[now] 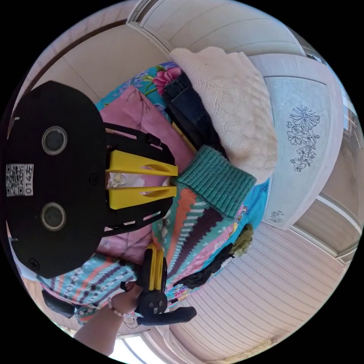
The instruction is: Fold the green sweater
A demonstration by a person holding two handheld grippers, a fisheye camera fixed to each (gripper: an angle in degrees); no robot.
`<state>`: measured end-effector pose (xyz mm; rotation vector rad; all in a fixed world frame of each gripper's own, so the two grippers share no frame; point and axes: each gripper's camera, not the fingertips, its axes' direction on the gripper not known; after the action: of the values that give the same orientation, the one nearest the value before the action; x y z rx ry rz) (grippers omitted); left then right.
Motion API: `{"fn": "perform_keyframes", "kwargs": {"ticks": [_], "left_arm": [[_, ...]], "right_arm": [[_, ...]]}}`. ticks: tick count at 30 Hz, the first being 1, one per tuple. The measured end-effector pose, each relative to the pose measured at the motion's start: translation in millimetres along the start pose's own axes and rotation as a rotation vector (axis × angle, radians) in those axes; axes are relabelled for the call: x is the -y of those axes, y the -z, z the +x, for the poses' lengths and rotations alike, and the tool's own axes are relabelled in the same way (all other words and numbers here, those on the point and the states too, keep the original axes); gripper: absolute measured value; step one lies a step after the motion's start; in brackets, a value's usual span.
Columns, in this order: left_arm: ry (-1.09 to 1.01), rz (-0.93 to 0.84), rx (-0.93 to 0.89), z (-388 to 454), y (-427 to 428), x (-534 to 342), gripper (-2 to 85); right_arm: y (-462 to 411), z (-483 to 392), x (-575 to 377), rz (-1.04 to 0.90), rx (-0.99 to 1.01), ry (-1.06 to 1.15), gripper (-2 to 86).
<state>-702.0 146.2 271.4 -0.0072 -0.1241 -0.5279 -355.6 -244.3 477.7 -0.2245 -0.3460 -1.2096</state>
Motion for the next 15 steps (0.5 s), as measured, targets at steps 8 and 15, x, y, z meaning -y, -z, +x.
{"fn": "perform_keyframes", "kwargs": {"ticks": [8,15], "left_arm": [[-0.095,0.002,-0.021,6,13,7,6.9],[-0.365,-0.152,-0.260,58,63,-92,6.4]], "right_arm": [[60,11,-118,0.193,0.042,-0.045,7.8],[94,-24,-390,0.081,-0.022,-0.477,8.0]]}}
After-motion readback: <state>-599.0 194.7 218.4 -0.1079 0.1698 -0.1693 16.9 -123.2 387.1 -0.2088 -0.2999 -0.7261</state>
